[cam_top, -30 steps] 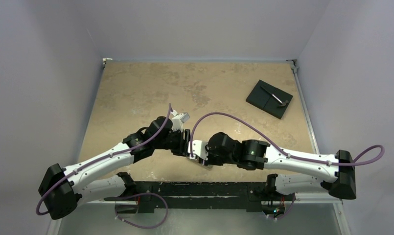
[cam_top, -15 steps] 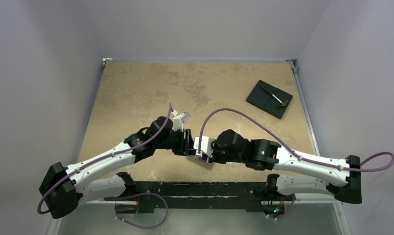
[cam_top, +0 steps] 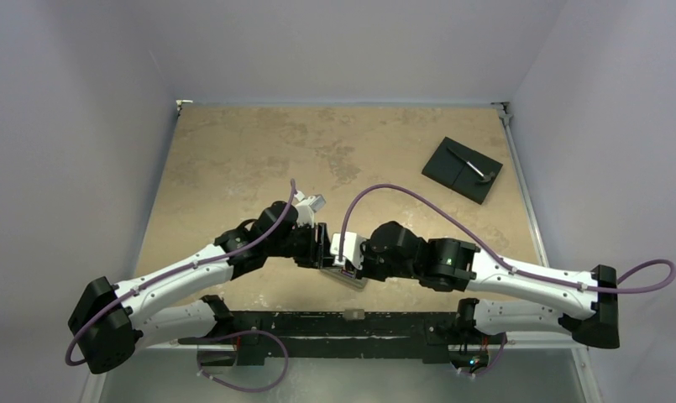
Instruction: Load the batteries into the remote control
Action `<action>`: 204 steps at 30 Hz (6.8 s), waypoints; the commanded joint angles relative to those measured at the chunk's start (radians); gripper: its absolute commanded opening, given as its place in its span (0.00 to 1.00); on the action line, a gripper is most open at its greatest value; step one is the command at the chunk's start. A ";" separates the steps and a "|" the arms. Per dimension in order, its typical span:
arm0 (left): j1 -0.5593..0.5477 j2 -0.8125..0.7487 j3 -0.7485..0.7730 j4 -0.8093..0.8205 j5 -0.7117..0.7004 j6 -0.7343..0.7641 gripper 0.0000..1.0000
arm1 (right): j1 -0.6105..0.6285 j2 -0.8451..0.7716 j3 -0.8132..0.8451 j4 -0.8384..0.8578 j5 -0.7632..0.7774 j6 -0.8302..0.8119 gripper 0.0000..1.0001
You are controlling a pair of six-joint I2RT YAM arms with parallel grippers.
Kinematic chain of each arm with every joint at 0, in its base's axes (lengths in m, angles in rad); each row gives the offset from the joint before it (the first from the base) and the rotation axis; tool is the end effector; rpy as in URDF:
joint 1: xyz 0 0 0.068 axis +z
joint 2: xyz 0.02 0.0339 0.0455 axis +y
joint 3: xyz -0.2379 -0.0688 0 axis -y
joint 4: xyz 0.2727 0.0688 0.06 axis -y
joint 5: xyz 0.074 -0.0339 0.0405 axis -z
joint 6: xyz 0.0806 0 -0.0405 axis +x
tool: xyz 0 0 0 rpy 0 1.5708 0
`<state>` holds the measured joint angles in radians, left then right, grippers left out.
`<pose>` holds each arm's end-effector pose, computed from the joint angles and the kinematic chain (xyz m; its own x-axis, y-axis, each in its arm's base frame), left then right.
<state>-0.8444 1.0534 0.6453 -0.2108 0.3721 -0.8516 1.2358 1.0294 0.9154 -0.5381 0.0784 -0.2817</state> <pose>0.1759 -0.2421 0.1806 -0.9258 -0.0132 -0.3779 0.2985 0.5880 -0.7517 0.1039 0.2792 0.2523 0.0644 -0.6580 -0.7503 -0.9402 0.2120 -0.2666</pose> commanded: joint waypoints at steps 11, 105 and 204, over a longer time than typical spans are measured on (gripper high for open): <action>0.004 -0.022 0.061 -0.062 -0.057 0.044 0.39 | -0.022 0.033 0.060 -0.009 0.039 0.183 0.19; 0.004 -0.355 0.056 -0.325 -0.257 0.176 0.39 | 0.794 0.704 0.186 -0.490 0.277 2.370 0.58; 0.274 0.154 0.020 0.103 0.174 0.081 0.41 | -0.101 0.446 0.243 -0.209 -0.005 0.320 0.00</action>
<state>-0.5762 1.1885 0.6899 -0.2424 0.3763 -0.7330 1.1419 1.5005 1.1606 -0.8112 0.1085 0.0937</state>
